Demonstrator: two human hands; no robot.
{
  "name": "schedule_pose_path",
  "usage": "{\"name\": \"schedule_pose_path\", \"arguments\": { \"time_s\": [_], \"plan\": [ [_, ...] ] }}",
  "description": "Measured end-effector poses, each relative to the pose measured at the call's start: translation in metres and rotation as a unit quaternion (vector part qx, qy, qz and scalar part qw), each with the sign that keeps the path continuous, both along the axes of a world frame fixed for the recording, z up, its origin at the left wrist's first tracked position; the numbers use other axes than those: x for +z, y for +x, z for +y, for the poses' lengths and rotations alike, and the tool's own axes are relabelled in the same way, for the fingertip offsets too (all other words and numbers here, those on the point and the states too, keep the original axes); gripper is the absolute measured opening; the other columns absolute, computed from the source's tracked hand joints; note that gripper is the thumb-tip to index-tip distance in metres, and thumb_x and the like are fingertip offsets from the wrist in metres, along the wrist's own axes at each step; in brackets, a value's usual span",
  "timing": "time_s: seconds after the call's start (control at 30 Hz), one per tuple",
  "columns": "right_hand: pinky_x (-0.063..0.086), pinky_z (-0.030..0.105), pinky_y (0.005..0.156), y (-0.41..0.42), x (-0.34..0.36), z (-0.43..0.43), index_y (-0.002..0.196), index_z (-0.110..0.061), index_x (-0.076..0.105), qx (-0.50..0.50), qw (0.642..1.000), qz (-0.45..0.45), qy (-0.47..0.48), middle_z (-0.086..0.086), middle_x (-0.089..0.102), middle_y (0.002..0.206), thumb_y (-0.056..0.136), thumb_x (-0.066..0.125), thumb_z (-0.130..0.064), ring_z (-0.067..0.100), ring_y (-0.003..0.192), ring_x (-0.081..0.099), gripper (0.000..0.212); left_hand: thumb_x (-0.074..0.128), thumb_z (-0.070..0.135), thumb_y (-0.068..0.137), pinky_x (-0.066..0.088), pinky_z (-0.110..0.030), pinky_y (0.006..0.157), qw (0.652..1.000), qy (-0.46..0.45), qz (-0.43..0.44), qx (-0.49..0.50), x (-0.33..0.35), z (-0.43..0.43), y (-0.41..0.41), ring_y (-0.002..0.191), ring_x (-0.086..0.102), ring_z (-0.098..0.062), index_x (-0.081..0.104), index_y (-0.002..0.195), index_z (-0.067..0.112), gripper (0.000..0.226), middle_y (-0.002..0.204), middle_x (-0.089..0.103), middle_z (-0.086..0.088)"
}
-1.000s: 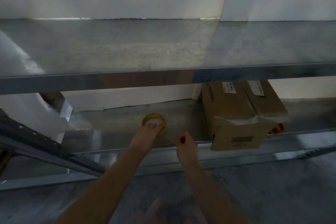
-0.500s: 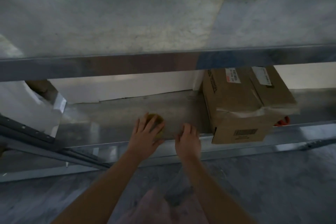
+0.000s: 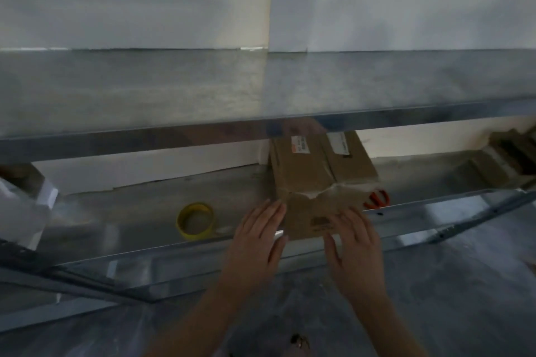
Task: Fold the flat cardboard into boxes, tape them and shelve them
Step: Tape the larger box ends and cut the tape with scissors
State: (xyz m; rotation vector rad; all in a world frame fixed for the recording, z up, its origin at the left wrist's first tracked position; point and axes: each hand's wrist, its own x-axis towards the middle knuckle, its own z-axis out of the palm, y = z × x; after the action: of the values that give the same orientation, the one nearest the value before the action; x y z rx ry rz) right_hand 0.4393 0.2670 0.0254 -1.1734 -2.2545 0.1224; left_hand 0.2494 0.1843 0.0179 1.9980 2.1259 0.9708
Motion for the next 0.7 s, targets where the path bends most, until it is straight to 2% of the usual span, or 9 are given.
{"name": "schedule_pose_path", "arguments": {
  "time_s": [0.1, 0.2, 0.23, 0.33, 0.43, 0.5, 0.6, 0.7],
  "plan": [
    [0.042, 0.046, 0.104, 0.032, 0.014, 0.043, 0.124, -0.007, 0.063, -0.02, 0.998, 0.054, -0.013, 0.012, 0.058, 0.13, 0.092, 0.053, -0.018, 0.032, 0.125, 0.049, 0.036, 0.046, 0.029, 0.1, 0.024, -0.03, 0.114, 0.997, 0.011, -0.067, 0.042, 0.006, 0.023, 0.03, 0.138, 0.031, -0.011, 0.042, 0.144, 0.013, 0.046, 0.148, 0.042, -0.002],
    [0.043, 0.047, 0.106, 0.046, 0.021, 0.079, 0.134, -0.015, 0.057, -0.041, 0.988, 0.096, -0.11, 0.007, 0.05, 0.14, 0.097, 0.055, -0.018, 0.03, 0.127, 0.048, 0.037, 0.041, 0.028, 0.102, 0.012, -0.012, 0.113, 0.983, 0.009, -0.137, 0.118, 0.009, 0.04, 0.047, 0.134, 0.021, 0.003, 0.038, 0.146, 0.02, 0.045, 0.149, 0.038, 0.002],
    [0.043, 0.047, 0.106, 0.047, 0.022, 0.088, 0.137, -0.018, 0.055, -0.04, 0.983, 0.106, -0.145, 0.003, 0.047, 0.143, 0.098, 0.053, -0.023, 0.027, 0.129, 0.047, 0.039, 0.039, 0.029, 0.102, 0.014, -0.012, 0.112, 0.978, 0.014, -0.154, 0.139, 0.009, 0.045, 0.051, 0.132, 0.024, 0.004, 0.037, 0.147, 0.023, 0.045, 0.148, 0.038, 0.004],
    [0.043, 0.047, 0.108, 0.046, 0.027, 0.109, 0.14, -0.025, 0.049, -0.04, 0.96, 0.136, -0.242, -0.006, 0.044, 0.144, 0.1, 0.048, -0.035, 0.02, 0.13, 0.046, 0.042, 0.036, 0.035, 0.101, 0.03, -0.018, 0.106, 0.96, 0.025, -0.207, 0.187, 0.01, 0.057, 0.058, 0.123, 0.033, 0.007, 0.035, 0.146, 0.028, 0.046, 0.141, 0.036, 0.015],
    [0.047, 0.043, 0.106, 0.043, 0.027, 0.123, 0.139, -0.024, 0.05, -0.028, 0.936, 0.181, -0.299, -0.003, 0.056, 0.133, 0.1, 0.051, -0.031, 0.016, 0.12, 0.055, 0.039, 0.041, 0.035, 0.1, 0.037, -0.028, 0.108, 0.932, 0.019, -0.27, 0.239, 0.006, 0.07, 0.06, 0.124, 0.043, -0.002, 0.037, 0.146, 0.026, 0.047, 0.144, 0.038, 0.011],
    [0.048, 0.034, 0.104, 0.044, 0.025, 0.129, 0.136, -0.024, 0.053, -0.016, 0.921, 0.213, -0.325, -0.005, 0.06, 0.129, 0.099, 0.054, -0.026, 0.012, 0.115, 0.058, 0.037, 0.046, 0.03, 0.1, 0.042, -0.034, 0.108, 0.918, 0.018, -0.304, 0.253, 0.006, 0.075, 0.064, 0.121, 0.049, -0.005, 0.038, 0.146, 0.026, 0.047, 0.143, 0.044, 0.008],
    [0.051, 0.02, 0.093, 0.052, 0.021, 0.137, 0.133, -0.028, 0.056, -0.001, 0.904, 0.243, -0.353, -0.008, 0.064, 0.122, 0.098, 0.057, -0.026, 0.005, 0.106, 0.061, 0.035, 0.049, 0.033, 0.098, 0.043, -0.033, 0.106, 0.909, 0.024, -0.323, 0.262, 0.006, 0.078, 0.07, 0.12, 0.049, -0.004, 0.037, 0.147, 0.03, 0.05, 0.14, 0.046, 0.011],
    [0.049, 0.006, 0.075, 0.055, 0.02, 0.147, 0.129, -0.028, 0.059, 0.009, 0.907, 0.22, -0.359, -0.009, 0.066, 0.117, 0.092, 0.065, -0.031, 0.002, 0.1, 0.062, 0.037, 0.053, 0.043, 0.094, 0.044, -0.03, 0.101, 0.919, 0.016, -0.281, 0.275, 0.008, 0.08, 0.065, 0.115, 0.049, -0.007, 0.042, 0.141, 0.032, 0.05, 0.135, 0.045, 0.008]
  ]
}}
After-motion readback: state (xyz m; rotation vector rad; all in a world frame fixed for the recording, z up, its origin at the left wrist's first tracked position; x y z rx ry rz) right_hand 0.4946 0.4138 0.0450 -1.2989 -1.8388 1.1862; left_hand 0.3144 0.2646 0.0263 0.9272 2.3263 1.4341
